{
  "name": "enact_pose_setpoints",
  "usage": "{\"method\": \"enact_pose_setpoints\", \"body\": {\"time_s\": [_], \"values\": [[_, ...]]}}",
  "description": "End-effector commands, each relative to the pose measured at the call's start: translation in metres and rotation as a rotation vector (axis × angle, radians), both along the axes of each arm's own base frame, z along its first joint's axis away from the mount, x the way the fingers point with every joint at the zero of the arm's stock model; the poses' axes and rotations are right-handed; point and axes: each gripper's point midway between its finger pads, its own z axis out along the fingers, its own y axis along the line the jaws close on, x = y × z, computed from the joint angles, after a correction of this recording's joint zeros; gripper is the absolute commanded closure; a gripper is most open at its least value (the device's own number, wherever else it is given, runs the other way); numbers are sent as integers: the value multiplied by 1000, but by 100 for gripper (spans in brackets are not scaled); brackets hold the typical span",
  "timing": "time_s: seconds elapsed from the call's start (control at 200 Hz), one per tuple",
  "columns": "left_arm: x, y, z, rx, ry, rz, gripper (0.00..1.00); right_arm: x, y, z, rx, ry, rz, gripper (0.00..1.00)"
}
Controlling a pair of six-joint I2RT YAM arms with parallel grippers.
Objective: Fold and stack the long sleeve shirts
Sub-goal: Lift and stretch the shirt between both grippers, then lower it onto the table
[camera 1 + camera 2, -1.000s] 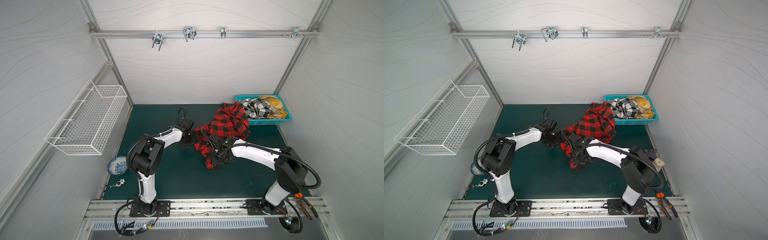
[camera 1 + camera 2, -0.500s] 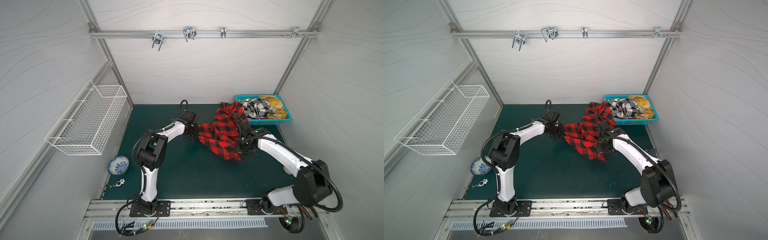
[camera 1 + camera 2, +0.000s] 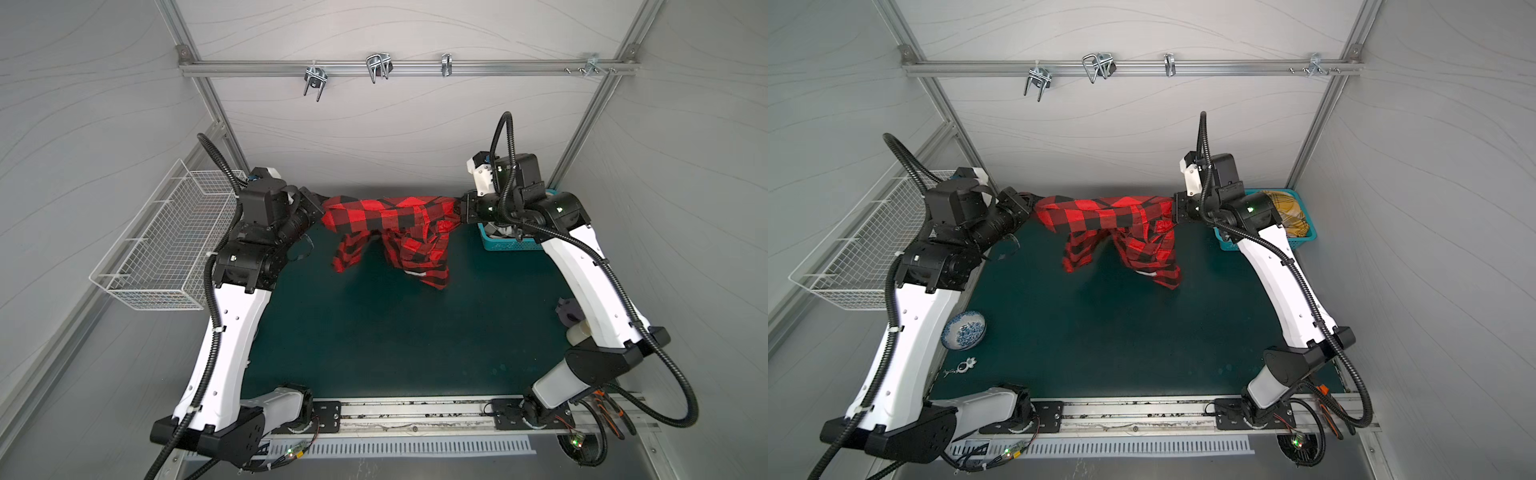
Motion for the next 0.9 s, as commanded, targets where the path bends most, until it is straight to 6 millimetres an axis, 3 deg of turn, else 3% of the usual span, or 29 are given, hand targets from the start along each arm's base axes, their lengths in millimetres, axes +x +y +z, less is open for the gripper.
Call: {"method": "enact_pose_setpoints", "body": {"time_s": [0.0,0.015,0.05,0.115,0.2,0.265,0.34,0.4,0.46,0.62,0.71,0.895], "values": [[-3,1,-97,48,269,-1,100,13,-18,-79,-124,204,-104,49],[-5,-4,-108,48,292,-16,100,12,-21,-92,-145,233,-116,39],[-11,-13,-134,47,345,-47,100,6,-29,-119,-176,306,-153,34],[-22,-32,-185,26,444,-120,100,-13,-39,-166,-194,422,-194,32],[-39,-50,-245,-45,567,-189,100,-57,-37,-221,-142,556,-190,34],[-49,-53,-273,-70,631,-200,100,-92,-25,-247,-101,608,-152,34],[-55,-51,-281,-65,648,-194,100,-127,-9,-272,-86,673,-108,35],[-56,-49,-278,-56,641,-187,100,-144,6,-284,-56,720,-76,35],[-56,-47,-274,-47,639,-181,100,-147,19,-293,-3,759,-59,37],[-61,-40,-258,-79,649,-152,100,-113,43,-289,63,719,-31,50],[-60,-33,-229,-154,574,-115,100,-86,49,-283,118,698,-31,51],[-47,-27,-130,-250,320,-91,100,-44,55,-277,347,750,-46,44]]}}
